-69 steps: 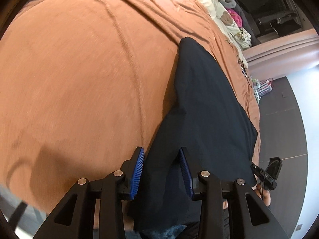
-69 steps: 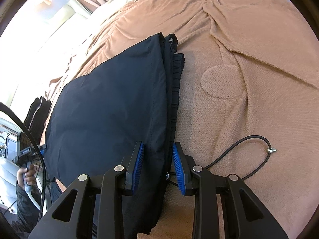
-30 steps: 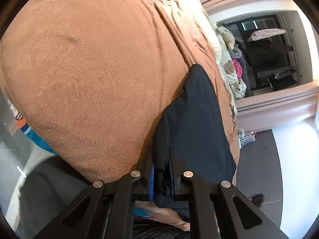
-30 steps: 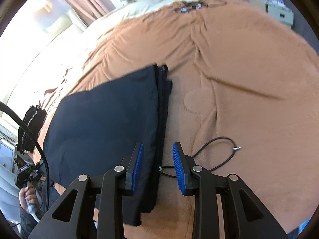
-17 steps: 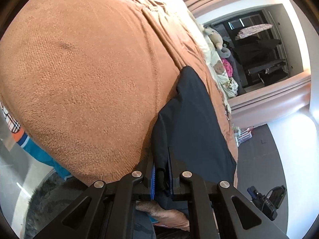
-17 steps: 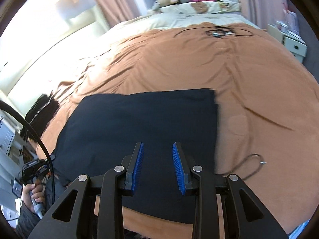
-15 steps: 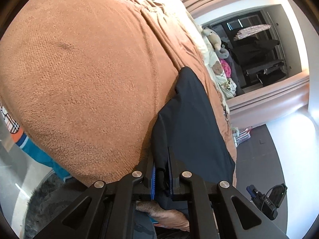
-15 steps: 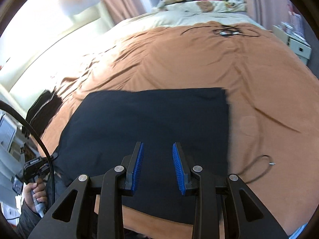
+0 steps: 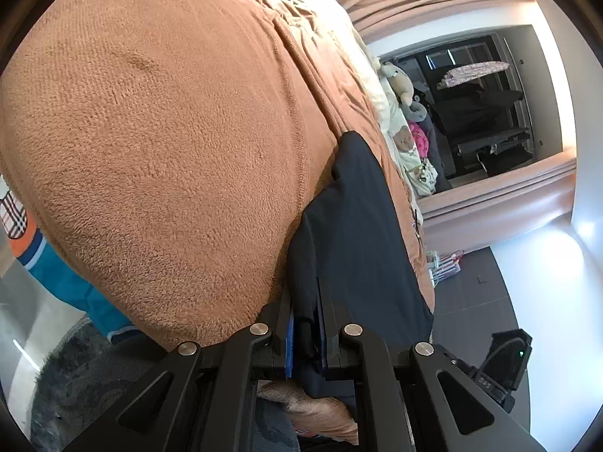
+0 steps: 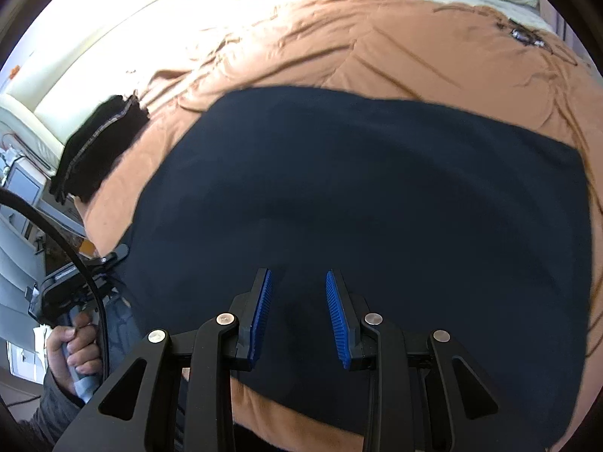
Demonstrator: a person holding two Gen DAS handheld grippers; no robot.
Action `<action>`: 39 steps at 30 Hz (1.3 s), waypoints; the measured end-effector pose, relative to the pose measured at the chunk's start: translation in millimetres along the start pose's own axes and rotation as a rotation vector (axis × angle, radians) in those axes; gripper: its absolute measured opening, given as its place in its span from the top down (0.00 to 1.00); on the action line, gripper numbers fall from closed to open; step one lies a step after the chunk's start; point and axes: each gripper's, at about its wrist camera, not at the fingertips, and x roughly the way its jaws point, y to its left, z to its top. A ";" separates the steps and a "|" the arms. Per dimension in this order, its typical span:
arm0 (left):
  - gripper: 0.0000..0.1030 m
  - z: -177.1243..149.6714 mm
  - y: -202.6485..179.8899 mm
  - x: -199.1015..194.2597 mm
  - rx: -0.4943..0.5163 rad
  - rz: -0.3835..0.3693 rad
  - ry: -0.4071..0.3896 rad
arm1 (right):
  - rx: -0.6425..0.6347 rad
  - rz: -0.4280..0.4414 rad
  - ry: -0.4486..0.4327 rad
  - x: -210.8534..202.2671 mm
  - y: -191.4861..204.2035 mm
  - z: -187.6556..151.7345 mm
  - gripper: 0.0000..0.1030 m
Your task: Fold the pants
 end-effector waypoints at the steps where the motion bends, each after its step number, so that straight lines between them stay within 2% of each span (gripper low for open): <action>1: 0.91 0.5 0.0 -0.4 0.000 -0.001 0.000 | 0.007 -0.004 0.012 7.2 0.4 2.8 0.73; 5: 0.91 -0.7 -0.3 -1.8 -0.006 -0.008 0.001 | 0.048 -0.044 0.052 30.3 -5.9 23.0 0.78; 15: 0.91 -0.5 0.8 -2.1 -0.006 -0.016 0.005 | 0.058 -0.166 0.064 62.9 -6.6 78.7 0.86; 23: 0.91 -0.3 1.6 -2.4 -0.007 -0.020 0.004 | 0.064 -0.263 0.061 78.6 -9.4 117.1 0.86; 31: 0.91 0.9 3.1 -2.1 -0.009 -0.028 0.007 | 0.043 -0.294 0.062 99.1 -14.1 139.6 0.86; 39: 0.91 2.0 2.6 -2.3 -0.001 -0.024 0.007 | 0.006 -0.208 0.042 79.1 0.5 114.0 0.86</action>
